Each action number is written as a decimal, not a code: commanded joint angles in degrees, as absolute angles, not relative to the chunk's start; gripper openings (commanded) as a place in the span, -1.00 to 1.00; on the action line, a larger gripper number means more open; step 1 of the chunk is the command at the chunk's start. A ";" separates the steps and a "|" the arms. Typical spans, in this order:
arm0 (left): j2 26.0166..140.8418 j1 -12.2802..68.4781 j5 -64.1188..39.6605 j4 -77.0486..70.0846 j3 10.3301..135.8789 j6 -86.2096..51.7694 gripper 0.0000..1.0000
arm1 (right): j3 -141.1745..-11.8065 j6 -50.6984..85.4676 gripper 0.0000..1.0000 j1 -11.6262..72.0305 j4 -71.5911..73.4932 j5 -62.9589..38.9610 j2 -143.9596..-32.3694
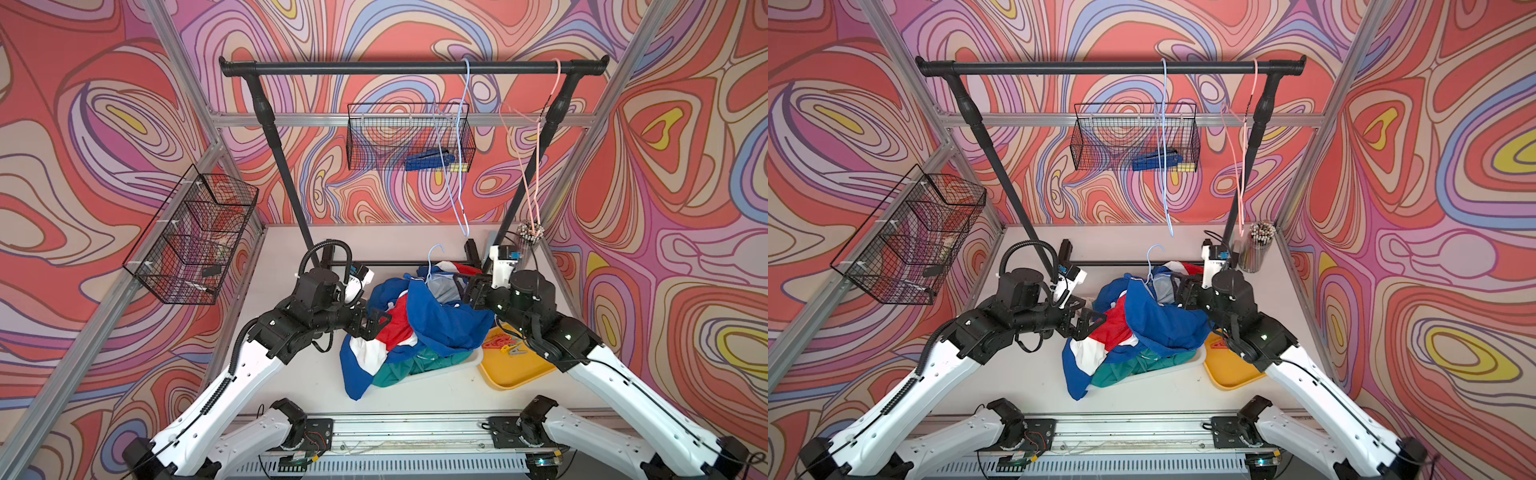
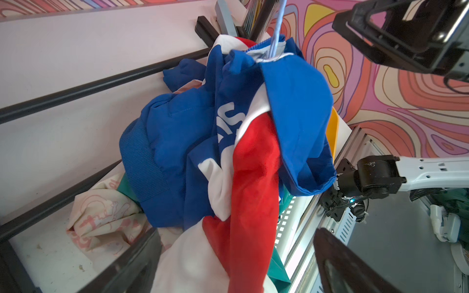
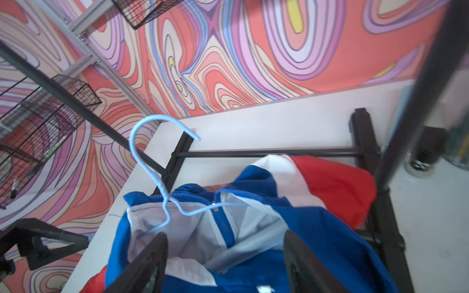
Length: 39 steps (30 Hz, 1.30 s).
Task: Remove the clothespins securing jackets to the hanger
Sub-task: Remove the jacket from the hanger.
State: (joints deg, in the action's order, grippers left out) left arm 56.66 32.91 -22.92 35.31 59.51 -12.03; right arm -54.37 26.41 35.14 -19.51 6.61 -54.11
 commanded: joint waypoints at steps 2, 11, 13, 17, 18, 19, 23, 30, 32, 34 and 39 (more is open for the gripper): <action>57.47 32.87 -23.68 34.72 59.32 -12.08 0.90 | -56.29 22.68 0.51 35.79 -10.42 2.29 -58.42; 57.72 32.94 -22.85 35.17 58.03 -11.87 0.90 | -57.57 23.03 0.31 35.82 -5.02 -3.04 -65.14; 57.90 32.87 -22.85 35.13 57.83 -11.80 0.90 | -57.91 23.12 0.26 35.77 -5.23 -3.18 -66.19; 58.24 32.92 -23.36 34.55 57.49 -11.87 0.90 | -58.27 23.24 0.07 35.79 -4.95 -4.20 -68.01; 58.33 32.92 -23.37 34.54 57.47 -11.87 0.90 | -58.27 23.42 0.01 35.77 -4.84 -4.42 -68.39; 58.47 32.87 -23.44 34.60 57.56 -11.79 0.90 | -58.27 23.46 -0.04 35.82 -4.60 -4.79 -68.69; 58.37 32.87 -23.72 35.61 57.60 -10.93 0.90 | -58.51 23.82 -0.51 35.77 -4.12 -7.02 -69.52; 53.69 33.52 -20.62 45.63 62.60 -6.11 0.93 | -59.52 23.67 -1.00 35.77 -5.00 -5.32 -70.38; 52.31 33.49 -17.11 48.73 62.34 -5.28 0.94 | -60.09 23.60 -1.00 35.68 -5.45 -4.46 -70.79; 50.99 33.49 -16.39 50.00 60.57 -5.10 0.94 | -60.70 23.55 -1.00 35.73 -5.95 -3.55 -71.48; 48.11 33.90 -16.85 50.91 58.15 -5.30 0.96 | -62.90 23.37 -1.00 35.48 -6.41 -2.81 -73.76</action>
State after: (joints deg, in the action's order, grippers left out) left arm 48.86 33.47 -18.24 47.20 59.51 -6.61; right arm -60.82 22.90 35.40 -6.00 -4.08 -72.55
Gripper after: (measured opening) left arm 0.977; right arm 0.070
